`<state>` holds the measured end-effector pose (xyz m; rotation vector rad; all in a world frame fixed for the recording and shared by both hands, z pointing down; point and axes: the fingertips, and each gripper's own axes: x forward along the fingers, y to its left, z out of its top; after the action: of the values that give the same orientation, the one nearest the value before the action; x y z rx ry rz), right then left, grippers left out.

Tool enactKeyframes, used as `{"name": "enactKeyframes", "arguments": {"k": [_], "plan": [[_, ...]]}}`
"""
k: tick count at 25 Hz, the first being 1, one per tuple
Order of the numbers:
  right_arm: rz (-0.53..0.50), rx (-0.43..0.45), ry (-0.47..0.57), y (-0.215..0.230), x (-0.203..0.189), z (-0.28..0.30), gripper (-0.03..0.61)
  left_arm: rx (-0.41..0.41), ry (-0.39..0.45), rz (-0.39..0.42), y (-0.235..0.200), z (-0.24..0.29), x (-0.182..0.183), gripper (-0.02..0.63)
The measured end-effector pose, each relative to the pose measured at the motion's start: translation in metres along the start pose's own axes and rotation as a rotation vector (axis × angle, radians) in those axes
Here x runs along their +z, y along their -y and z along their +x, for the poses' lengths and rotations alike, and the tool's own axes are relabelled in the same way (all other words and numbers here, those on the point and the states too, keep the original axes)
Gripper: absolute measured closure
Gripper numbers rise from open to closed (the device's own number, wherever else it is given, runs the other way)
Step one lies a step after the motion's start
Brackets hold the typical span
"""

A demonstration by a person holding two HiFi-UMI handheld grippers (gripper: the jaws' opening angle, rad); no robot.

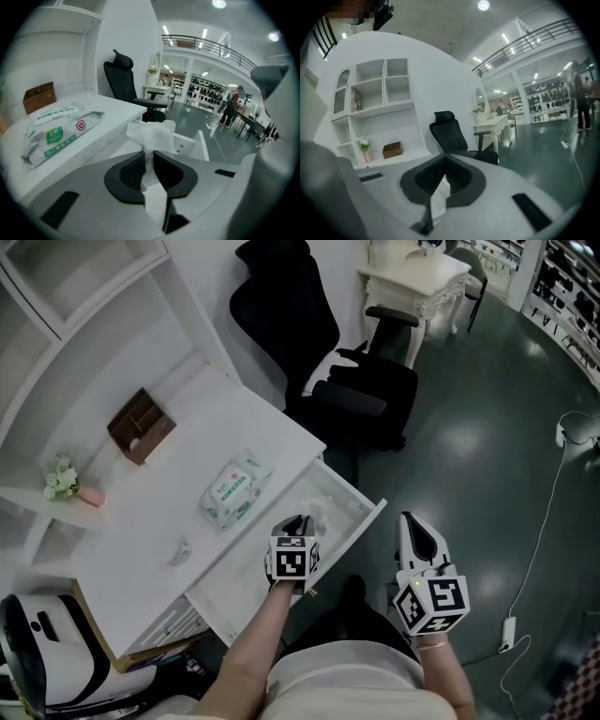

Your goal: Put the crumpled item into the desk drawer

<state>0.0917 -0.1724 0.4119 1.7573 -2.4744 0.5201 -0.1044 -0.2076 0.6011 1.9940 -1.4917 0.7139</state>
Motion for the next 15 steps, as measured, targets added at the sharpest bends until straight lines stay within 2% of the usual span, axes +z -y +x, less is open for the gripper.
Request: {"name": "enactKeyframes", "arguments": {"k": [9, 15], "plan": [[0.001, 0.015, -0.020, 0.008, -0.001, 0.012, 0.577, 0.029, -0.131, 0.032, -0.003, 0.040, -0.028, 0.565], [0.011, 0.012, -0.024, 0.015, -0.001, 0.016, 0.577, 0.036, -0.217, 0.024, -0.010, 0.060, -0.046, 0.565]]}}
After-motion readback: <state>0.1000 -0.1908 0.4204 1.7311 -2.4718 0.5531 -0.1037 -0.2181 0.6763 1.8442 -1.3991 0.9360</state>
